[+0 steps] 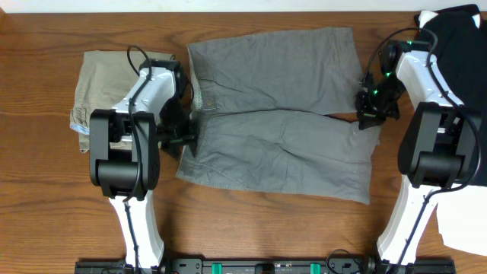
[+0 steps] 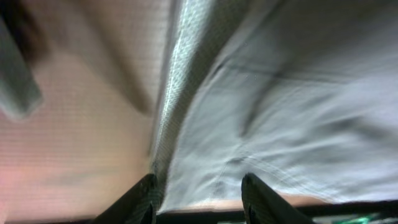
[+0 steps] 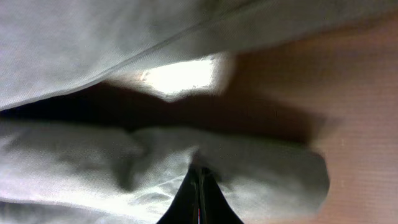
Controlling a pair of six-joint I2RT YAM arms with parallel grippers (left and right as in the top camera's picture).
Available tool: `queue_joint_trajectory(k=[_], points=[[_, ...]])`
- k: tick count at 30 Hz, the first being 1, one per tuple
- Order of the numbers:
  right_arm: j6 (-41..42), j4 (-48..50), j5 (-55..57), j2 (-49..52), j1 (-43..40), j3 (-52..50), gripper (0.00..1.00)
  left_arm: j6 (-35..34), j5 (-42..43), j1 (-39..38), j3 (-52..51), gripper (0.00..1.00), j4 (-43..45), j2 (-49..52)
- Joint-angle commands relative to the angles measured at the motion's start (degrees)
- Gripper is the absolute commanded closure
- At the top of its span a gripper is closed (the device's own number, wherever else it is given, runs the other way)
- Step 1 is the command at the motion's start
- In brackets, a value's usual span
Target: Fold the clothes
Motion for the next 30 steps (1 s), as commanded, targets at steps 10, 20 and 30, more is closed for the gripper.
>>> queue_joint_trajectory(k=[10, 20, 30], points=[[-0.5, 14.5, 4.7, 0.1, -1.0, -8.9, 0.99, 2.1, 9.8, -2.9, 1.3, 0.55, 13.2, -2.2], [-0.5, 23.6, 5.6, 0.1, -1.2, -9.8, 0.99, 3.4, 9.7, -4.3, 0.7, 0.55, 24.8, -2.2], [-0.4, 28.3, 8.2, 0.1, -2.3, -12.7, 0.99, 3.2, 1.0, -4.3, -1.5, 0.55, 25.9, -0.7]])
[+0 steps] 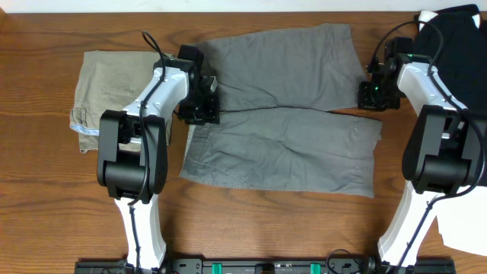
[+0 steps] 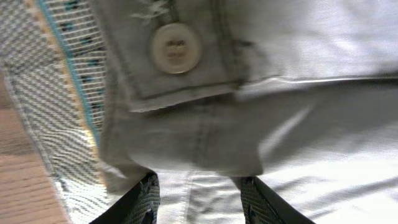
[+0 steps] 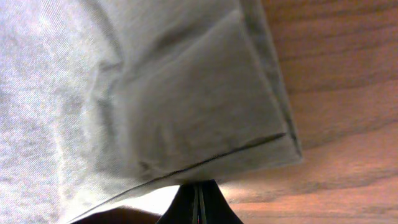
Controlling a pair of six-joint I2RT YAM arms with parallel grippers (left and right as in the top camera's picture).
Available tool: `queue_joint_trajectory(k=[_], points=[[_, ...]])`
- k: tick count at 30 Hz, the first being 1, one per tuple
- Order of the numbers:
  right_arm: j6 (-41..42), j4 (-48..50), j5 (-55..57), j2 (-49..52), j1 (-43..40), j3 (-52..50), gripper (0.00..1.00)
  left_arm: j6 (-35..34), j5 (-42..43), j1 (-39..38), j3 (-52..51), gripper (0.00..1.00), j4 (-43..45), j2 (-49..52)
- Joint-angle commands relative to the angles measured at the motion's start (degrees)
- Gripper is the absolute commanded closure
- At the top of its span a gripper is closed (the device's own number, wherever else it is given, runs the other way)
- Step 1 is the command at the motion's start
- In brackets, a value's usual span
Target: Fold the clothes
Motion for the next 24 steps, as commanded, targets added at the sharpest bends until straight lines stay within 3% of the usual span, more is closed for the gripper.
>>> queue_joint_trajectory(k=[1, 4, 8, 16, 24], points=[[-0.4, 1.5, 4.8, 3.3, -1.4, -3.9, 0.99, 0.3, -4.7, 0.2, -1.6, 0.55, 0.5, 0.2], [-0.4, 4.1, 4.8, 3.3, -2.1, -4.2, 0.99, 0.3, -5.0, 0.2, -1.9, 0.56, 1.9, 0.9], [-1.5, 3.6, 1.0, 2.7, -2.6, -2.1, 0.99, 0.3, -4.8, 0.2, -0.9, 0.66, 2.7, 0.5], [-0.7, -13.2, -1.4, -5.7, -2.7, 8.6, 0.98, 0.3, -3.9, 0.2, 1.4, 0.66, -1.0, -5.6], [4.7, -25.6, -1.5, -11.4, -2.5, 8.0, 0.99, -2.4, -3.9, 0.2, 1.2, 0.66, -3.6, -8.3]])
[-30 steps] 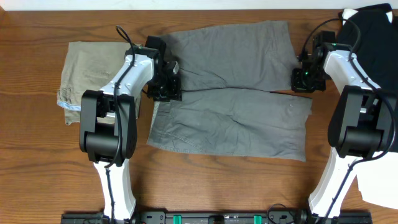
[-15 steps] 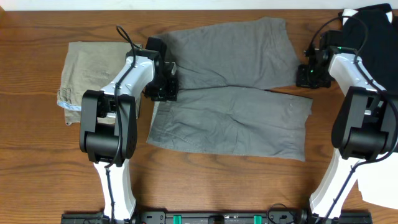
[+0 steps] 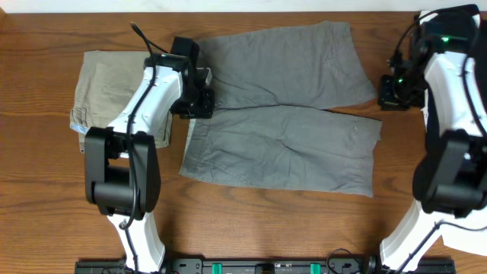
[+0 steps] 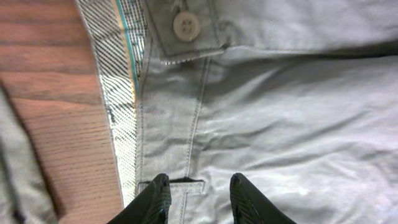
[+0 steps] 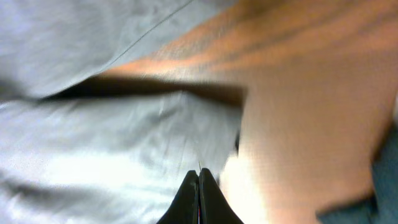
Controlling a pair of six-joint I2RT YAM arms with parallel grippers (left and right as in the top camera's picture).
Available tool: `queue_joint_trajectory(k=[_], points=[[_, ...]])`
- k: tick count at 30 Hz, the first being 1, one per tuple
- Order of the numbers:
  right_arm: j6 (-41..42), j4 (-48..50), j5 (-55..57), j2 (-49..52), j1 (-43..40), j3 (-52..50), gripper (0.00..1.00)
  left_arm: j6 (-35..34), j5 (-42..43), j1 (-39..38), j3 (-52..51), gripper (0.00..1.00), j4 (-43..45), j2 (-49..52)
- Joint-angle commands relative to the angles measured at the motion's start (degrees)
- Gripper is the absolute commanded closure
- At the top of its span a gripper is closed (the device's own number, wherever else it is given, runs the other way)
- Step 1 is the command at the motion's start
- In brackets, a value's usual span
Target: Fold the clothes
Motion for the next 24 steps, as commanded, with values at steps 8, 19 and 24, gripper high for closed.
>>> queue_joint_trajectory(k=[8, 19, 24], points=[[2.7, 10.0, -0.7, 0.6, 0.0, -17.3, 0.99, -3.1, -0.5, 0.2, 0.0, 0.91, -1.4, -0.1], [2.7, 22.9, 1.0, 3.3, 0.0, -24.9, 0.99, -3.1, -0.5, 0.2, -0.1, 0.91, -2.1, -0.1], [2.6, 29.6, 2.4, 6.3, -0.2, -24.8, 0.99, -3.0, -0.5, 0.2, -0.1, 0.91, -1.3, -0.1]])
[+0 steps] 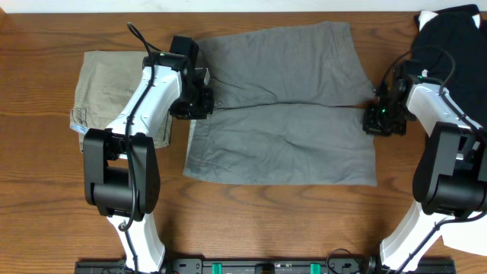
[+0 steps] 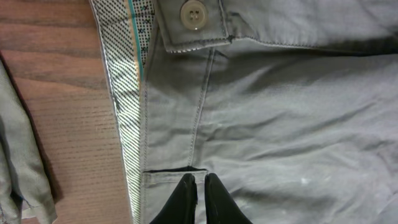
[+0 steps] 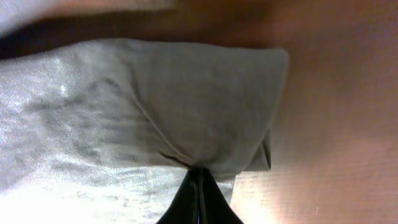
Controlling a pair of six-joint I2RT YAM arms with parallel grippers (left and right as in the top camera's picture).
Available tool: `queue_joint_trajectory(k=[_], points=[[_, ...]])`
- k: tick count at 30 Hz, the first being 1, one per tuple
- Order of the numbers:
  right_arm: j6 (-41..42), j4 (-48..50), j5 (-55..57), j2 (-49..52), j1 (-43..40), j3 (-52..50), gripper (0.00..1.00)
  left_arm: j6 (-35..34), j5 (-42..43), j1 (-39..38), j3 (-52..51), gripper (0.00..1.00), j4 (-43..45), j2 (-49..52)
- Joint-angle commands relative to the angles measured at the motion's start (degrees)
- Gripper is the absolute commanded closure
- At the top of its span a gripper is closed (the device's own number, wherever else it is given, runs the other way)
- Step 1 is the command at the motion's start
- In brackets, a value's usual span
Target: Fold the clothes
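Note:
Grey shorts [image 1: 281,99] lie spread flat on the table, waistband to the left and both legs pointing right. My left gripper [image 1: 192,105] sits on the waistband just below the button [image 2: 193,14]. Its fingers are pressed together on the cloth beside a belt loop, as the left wrist view shows [image 2: 199,183]. My right gripper [image 1: 378,120] is at the top right corner of the near leg. It is shut on the hem, which bunches at the fingertips [image 3: 199,173].
A folded khaki garment [image 1: 103,87] lies left of the shorts, touching my left arm. A black garment [image 1: 453,38] is heaped at the far right corner. Something white [image 1: 464,224] shows at the lower right edge. Bare wood table [image 1: 243,221] runs along the front.
My left fingers, then apart over the waistband, are now shut there. My right gripper went from the bare wood right of the far leg to the near leg's hem corner, and that leg lies squarer.
First my left gripper stood open at the near waist edge and my right was shut on the near leg's hem. Then the left was open at the button and the right at the far leg's hem. The right then sat off the cloth. Now both pinch the shorts.

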Motion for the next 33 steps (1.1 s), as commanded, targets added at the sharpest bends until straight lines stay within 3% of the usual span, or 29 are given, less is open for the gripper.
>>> queue_joint_trajectory(k=[1, 8, 12, 17, 21, 26, 33], points=[[0.7, 4.4, 3.4, 5.5, -0.2, -0.9, 0.99, -0.5, -0.3, 0.2, -0.2, 0.91, 0.4, 0.1], [-1.0, 4.7, 1.4, 5.0, -0.3, 2.2, 0.99, -0.5, -0.3, 0.2, -0.2, 0.91, 3.1, 0.1], [-3.4, -1.4, -6.3, 2.9, 0.3, 9.0, 0.99, -0.5, 0.2, 0.2, -0.2, 0.91, 6.8, 0.1], [-6.9, -7.1, -25.3, -0.2, 1.5, 15.6, 0.99, -0.5, 11.5, 0.0, -0.2, 0.91, 9.2, 0.1], [-8.4, -3.8, -38.1, 0.2, 4.0, 15.5, 0.99, -0.6, 16.5, -2.0, -0.2, 0.91, 13.2, 0.1], [-6.6, 0.0, -38.2, 1.8, 9.5, 14.8, 0.99, -1.4, 16.7, -5.9, -0.2, 0.91, 18.7, 0.6], [5.8, 12.6, -37.0, 5.1, 16.4, 12.2, 0.99, -7.7, 16.7, -7.4, -0.2, 0.90, 21.7, 2.4]])
